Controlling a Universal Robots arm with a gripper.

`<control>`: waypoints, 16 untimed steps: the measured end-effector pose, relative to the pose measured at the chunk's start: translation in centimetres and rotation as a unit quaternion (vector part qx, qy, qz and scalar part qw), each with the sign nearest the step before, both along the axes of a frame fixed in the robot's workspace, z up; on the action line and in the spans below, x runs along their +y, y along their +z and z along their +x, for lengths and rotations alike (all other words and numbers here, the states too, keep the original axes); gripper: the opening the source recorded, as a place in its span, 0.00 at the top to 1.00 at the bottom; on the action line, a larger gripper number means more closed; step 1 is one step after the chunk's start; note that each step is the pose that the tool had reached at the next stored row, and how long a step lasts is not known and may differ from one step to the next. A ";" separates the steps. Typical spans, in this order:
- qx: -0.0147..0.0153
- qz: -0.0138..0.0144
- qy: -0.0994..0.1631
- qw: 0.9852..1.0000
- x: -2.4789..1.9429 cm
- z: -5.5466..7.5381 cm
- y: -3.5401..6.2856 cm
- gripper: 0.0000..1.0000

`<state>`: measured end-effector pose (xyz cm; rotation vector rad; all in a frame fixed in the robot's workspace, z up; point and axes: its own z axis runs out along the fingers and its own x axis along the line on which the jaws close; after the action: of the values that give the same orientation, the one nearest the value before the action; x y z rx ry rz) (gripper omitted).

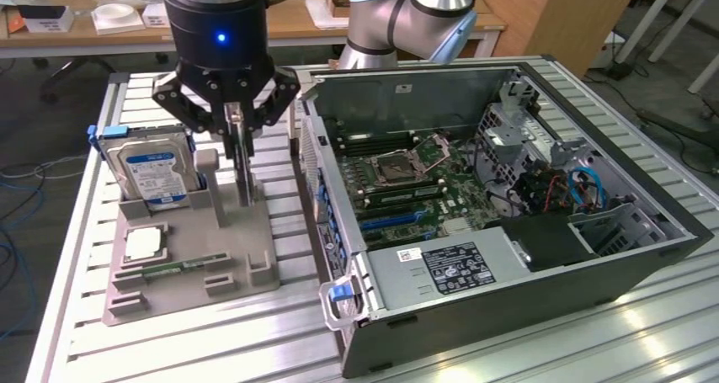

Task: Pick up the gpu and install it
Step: 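Pick up the gpu and move the gpu toward the slot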

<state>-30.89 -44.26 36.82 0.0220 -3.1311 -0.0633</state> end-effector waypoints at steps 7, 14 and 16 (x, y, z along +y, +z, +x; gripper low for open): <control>0.000 0.000 0.000 1.000 0.00 0.0 0.27 0.74; 0.000 0.000 0.000 1.000 -0.01 0.0 0.54 0.74; 0.000 0.000 0.000 1.000 -0.01 0.0 0.63 0.74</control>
<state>-30.89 -44.28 37.45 0.0220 -3.1311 -0.0642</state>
